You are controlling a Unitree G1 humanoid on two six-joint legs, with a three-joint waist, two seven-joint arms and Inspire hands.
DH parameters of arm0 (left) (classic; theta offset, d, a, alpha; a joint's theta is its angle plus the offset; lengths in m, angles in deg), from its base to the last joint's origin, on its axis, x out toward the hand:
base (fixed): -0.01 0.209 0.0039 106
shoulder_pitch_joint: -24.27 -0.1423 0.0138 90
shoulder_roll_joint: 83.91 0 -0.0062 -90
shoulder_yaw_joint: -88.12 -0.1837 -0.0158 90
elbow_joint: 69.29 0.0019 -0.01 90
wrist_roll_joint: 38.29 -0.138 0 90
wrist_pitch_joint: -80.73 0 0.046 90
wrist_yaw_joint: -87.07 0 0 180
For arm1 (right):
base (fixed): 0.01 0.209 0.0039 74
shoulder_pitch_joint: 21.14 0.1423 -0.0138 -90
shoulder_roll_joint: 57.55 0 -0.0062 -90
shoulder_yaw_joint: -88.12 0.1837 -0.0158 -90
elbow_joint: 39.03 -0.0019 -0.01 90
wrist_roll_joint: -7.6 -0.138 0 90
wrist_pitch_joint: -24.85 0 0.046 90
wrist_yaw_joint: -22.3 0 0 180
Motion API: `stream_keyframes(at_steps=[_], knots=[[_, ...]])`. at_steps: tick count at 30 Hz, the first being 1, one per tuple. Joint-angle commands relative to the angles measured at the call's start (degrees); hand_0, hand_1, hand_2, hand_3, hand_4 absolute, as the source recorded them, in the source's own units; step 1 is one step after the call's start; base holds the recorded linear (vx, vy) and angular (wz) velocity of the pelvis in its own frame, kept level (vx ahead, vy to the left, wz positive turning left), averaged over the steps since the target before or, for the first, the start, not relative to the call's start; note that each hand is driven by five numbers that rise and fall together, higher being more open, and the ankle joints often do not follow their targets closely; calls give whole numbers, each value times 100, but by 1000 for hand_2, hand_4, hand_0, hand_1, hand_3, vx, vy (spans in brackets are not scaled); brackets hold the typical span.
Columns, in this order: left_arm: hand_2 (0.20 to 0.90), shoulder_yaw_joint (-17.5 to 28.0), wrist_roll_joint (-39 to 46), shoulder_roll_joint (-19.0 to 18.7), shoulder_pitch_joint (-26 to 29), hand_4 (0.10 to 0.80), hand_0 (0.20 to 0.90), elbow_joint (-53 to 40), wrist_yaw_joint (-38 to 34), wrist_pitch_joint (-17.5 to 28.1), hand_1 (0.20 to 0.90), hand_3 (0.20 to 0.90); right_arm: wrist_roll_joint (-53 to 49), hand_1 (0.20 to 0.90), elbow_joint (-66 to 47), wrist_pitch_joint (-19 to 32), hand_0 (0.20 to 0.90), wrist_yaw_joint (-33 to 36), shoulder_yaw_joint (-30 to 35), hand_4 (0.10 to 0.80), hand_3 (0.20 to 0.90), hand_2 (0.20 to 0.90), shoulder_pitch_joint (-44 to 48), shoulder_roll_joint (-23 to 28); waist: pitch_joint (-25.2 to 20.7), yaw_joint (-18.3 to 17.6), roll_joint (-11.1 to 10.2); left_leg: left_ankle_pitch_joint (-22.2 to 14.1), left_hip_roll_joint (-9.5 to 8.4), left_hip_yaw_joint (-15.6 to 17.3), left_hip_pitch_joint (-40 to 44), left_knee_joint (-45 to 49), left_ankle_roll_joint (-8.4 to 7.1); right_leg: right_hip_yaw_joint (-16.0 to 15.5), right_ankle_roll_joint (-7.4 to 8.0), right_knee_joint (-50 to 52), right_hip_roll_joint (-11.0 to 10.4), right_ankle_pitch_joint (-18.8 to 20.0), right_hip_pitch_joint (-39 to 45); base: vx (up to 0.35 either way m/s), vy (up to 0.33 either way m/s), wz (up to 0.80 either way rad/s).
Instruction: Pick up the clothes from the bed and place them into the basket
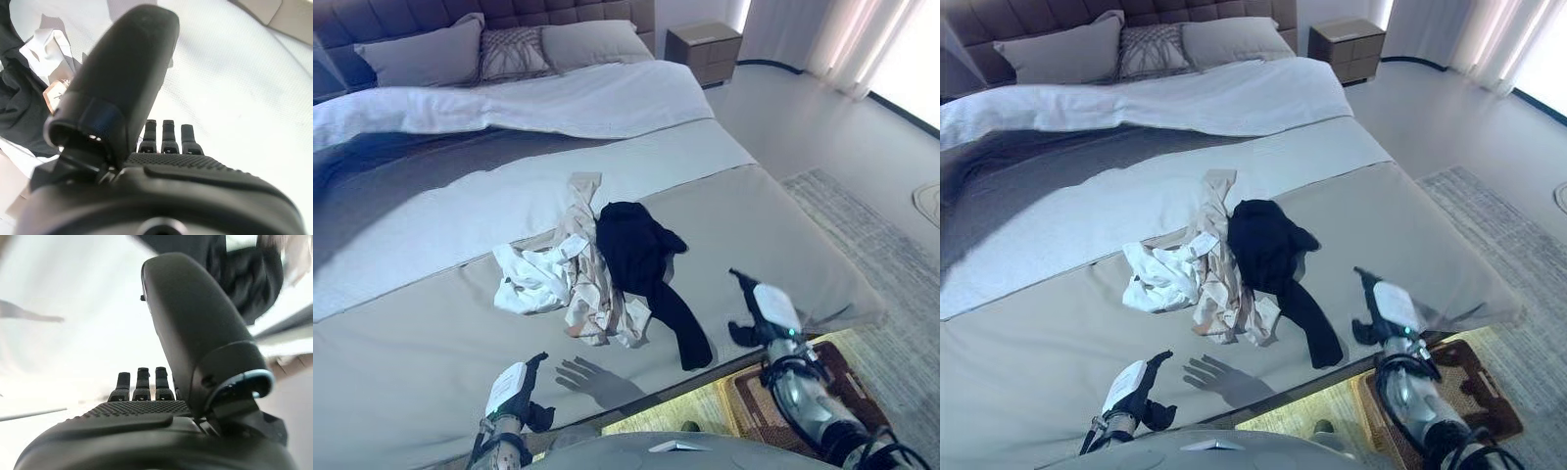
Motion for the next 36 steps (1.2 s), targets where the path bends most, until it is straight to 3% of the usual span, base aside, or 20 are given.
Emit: stream_keyframes(at_steps=[1,3,8,12,18,19,25,36], knots=[[900,51,341,-509,661,800,900,-375,-89,412,900,900,-469,900,-412,247,900,383,188,800,900,900,1380,367,384,272,-139,-937,-179,1,-289,1088,149,34,-428,1644,80,-740,-723,-121,7,15],[900,-92,302,-566,917,800,900,-541,-200,563,900,900,-622,900,-314,43,900,363,22,800,900,900,2228,505,595,345,-90,-925,-190,-58,-452,1221,125,-36,-494,1974,74,-842,-942,-109,3,25],[900,-127,30,-786,1107,800,900,-1273,-1068,830,900,900,-808,900,-291,-210,900,127,-46,800,900,900,3011,915,862,505,-38,-979,-265,-158,-898,1708,94,-178,-615,2439,-32,-997,-1274,-105,2,18],[900,65,-24,-974,1246,800,900,-1664,-1576,676,900,900,-1044,900,-168,-701,900,-164,-161,800,900,900,3636,1166,1149,698,-49,-1281,-363,-224,-1523,2621,128,-284,-785,3270,-216,-1267,-1757,-86,-2,24],[900,163,141,-1208,1346,800,900,-2171,-1706,592,900,900,-1037,900,220,-1105,900,-534,-431,800,900,900,4511,1376,1411,877,71,-1712,-496,-99,-2331,3880,244,-383,-1033,4508,-461,-1654,-2409,4,36,21],[900,151,164,-1297,1403,800,900,-2373,-1717,555,900,900,-1054,900,404,-1187,900,-595,-556,800,900,900,4878,1436,1492,948,114,-1972,-555,-111,-2544,4245,289,-319,-1024,5011,-513,-1937,-2689,-8,56,15],[900,209,367,-1447,1539,800,900,-2755,-1876,650,900,900,-1261,900,674,-1380,900,-786,-911,800,900,900,5790,1512,1739,1063,220,-2248,-691,-32,-3422,5285,459,-282,-1088,6084,-690,-2205,-3640,-80,47,10],[900,310,548,-1579,1569,800,900,-3136,-1970,743,900,900,-1126,900,1051,-1585,900,-1272,-1543,800,900,900,6665,1453,1982,1242,344,-2445,-771,-86,-4569,6457,572,-225,-1091,7099,-706,-2407,-4791,-56,25,0]])
